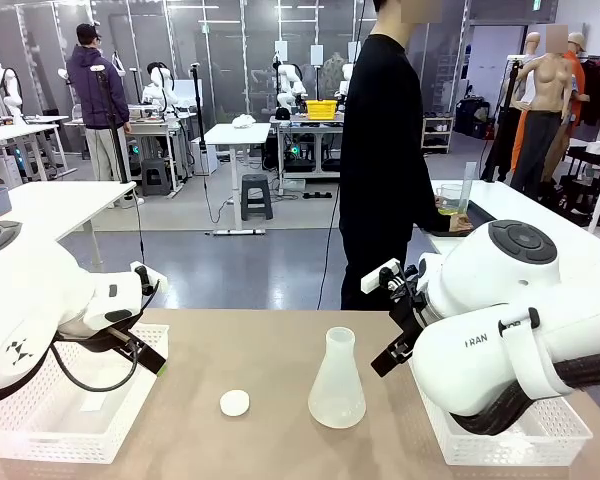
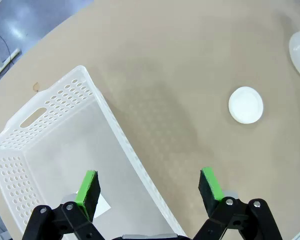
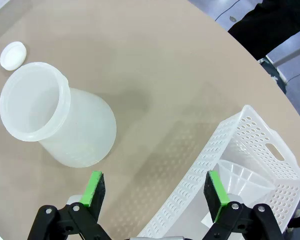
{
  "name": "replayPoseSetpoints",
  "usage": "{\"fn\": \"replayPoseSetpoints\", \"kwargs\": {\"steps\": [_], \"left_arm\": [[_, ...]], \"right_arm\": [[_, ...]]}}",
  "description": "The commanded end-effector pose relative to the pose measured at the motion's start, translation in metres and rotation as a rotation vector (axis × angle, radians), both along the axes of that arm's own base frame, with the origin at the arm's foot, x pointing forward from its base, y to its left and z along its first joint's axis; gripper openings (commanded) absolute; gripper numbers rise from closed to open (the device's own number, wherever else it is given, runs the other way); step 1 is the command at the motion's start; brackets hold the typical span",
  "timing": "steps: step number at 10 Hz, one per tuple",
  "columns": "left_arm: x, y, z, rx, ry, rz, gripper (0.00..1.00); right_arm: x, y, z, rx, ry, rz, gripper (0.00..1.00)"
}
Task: Prepare the solutions needed for the experiment.
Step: Pick up the Plastic Funnel and insert it into the Big flask.
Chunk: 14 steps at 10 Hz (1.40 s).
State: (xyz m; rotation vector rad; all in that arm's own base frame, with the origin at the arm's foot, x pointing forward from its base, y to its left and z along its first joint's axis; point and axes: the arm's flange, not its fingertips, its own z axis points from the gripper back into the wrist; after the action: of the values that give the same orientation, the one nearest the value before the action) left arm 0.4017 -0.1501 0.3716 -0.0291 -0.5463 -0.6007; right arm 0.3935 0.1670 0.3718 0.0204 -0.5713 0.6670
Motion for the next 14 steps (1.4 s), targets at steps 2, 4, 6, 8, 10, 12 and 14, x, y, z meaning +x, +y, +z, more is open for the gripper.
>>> {"fn": "replayPoseSetpoints", "kwargs": {"steps": [2,4,6,8,10,12,14], "left_arm": [[0.000,0.000,0.000,0.000,0.000,0.000,1.00],[0.000,0.000,0.000,0.000,0.000,0.000,1.00],[0.000,0.000,0.000,0.000,0.000,0.000,1.00],[0.000,0.000,0.000,0.000,0.000,0.000,1.00],[-0.001,-0.002,0.014,-0.122,0.043,-0.066,1.00],[-0.006,0.002,0.047,-0.149,0.013,-0.051,1.00],[-0.005,0.003,0.057,-0.106,0.008,-0.090,1.00]], "right_arm": [[0.000,0.000,0.000,0.001,0.001,-0.001,1.00],[0.000,0.000,0.000,0.001,0.001,-0.001,1.00],[0.000,0.000,0.000,0.001,0.001,-0.001,1.00],[0.000,0.000,0.000,0.001,0.001,-0.001,1.00],[-0.007,0.000,0.019,0.097,0.031,0.016,1.00],[-0.024,-0.008,0.068,0.089,-0.060,-0.062,1.00],[-0.011,0.006,0.042,0.097,-0.031,-0.028,1.00]]}}
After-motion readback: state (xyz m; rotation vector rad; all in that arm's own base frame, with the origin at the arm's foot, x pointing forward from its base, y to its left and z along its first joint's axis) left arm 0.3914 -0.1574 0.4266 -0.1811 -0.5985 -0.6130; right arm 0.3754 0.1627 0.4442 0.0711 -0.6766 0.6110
